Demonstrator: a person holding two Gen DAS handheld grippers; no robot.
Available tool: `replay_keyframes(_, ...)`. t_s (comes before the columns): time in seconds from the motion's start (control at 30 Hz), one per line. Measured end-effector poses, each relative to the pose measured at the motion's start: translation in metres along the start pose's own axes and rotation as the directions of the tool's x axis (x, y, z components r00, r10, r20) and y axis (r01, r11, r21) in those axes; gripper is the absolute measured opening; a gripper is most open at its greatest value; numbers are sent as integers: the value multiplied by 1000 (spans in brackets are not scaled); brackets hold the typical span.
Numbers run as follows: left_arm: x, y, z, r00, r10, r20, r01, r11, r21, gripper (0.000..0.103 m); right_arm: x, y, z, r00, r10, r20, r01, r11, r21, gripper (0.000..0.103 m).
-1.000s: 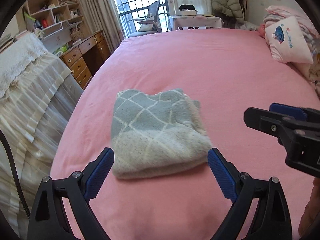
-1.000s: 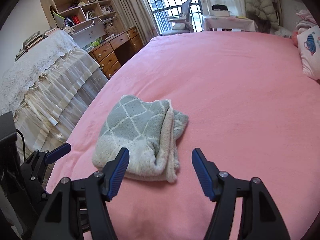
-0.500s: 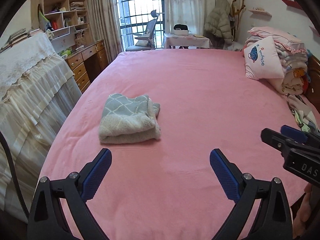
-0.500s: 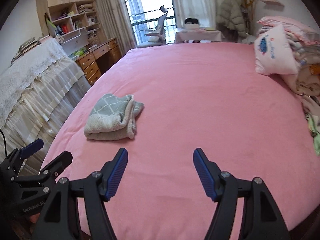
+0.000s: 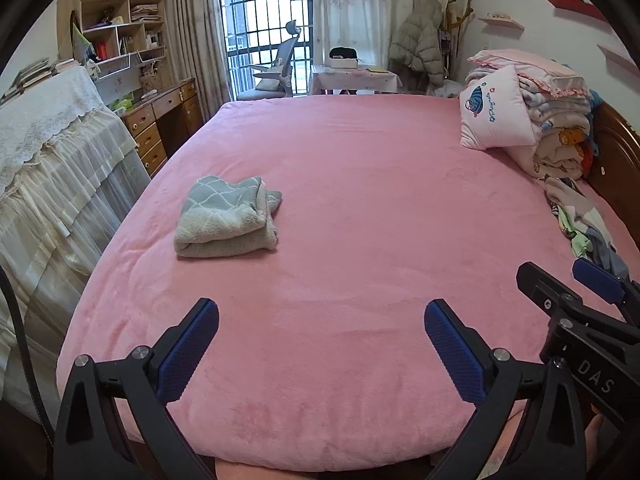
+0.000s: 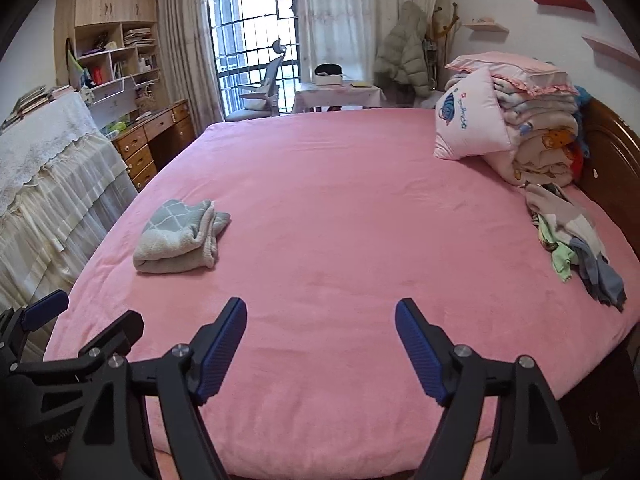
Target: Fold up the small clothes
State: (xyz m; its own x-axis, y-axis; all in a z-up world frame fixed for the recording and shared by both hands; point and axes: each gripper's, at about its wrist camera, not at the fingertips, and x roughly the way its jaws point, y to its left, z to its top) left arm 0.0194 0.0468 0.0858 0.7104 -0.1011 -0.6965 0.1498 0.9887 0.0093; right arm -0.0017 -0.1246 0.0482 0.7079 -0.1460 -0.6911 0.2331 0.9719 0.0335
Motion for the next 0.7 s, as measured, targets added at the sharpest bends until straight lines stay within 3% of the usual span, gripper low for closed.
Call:
replay_keyframes(0.2,3,-3,1,998,-40,-44,39,998,-40,102,7,-10,0,1000,-3,-22,3,1000,18,78)
replay_keyframes(0.7,24,5,10,996,-28,-81,23,998,-64,102,21,-10,5,999,-9,-41,9,1000,4,78)
